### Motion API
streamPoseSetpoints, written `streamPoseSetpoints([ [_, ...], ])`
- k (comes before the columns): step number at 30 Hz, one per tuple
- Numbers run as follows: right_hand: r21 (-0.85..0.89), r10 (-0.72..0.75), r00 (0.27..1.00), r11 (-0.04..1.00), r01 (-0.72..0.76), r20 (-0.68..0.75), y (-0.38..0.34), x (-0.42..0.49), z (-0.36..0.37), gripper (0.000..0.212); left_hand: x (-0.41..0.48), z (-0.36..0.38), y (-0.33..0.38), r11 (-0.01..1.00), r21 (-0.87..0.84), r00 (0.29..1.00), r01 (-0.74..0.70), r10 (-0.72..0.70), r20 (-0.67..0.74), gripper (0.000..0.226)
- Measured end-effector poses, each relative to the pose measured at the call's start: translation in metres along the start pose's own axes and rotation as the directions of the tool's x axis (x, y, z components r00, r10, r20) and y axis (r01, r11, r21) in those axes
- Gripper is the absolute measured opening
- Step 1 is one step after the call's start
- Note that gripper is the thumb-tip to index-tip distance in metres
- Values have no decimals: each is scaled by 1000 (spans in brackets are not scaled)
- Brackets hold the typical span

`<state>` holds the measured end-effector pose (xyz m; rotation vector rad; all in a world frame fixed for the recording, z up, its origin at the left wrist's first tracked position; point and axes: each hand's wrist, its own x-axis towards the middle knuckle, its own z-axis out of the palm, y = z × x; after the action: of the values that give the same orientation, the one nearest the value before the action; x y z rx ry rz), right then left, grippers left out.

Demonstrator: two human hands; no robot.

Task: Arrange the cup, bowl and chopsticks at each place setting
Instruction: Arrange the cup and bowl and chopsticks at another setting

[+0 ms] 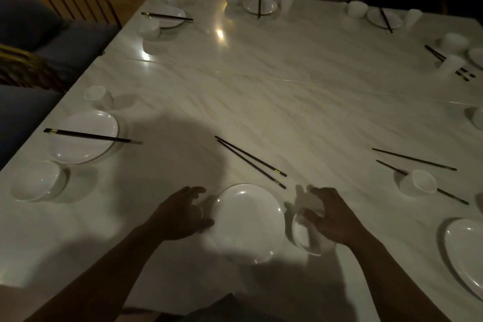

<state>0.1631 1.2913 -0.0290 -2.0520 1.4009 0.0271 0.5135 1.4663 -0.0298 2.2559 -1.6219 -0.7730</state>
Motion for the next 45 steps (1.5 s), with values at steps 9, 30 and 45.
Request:
streamPoseSetpoints([
  [9,-23,-45,999,999,45,-29,-54,70,-12,16,67,-7,38,974,-163,982,155,-171,-86,45],
  [30,-154,-158,985,974,168,75,-96,194,36,11,210,43,70,648,-413,748,640,-648,143,58],
  [45,468,251,964,865,-183,-85,-43,161,-12,19,218,40,81,398,-703,741,589,-615,272,32],
])
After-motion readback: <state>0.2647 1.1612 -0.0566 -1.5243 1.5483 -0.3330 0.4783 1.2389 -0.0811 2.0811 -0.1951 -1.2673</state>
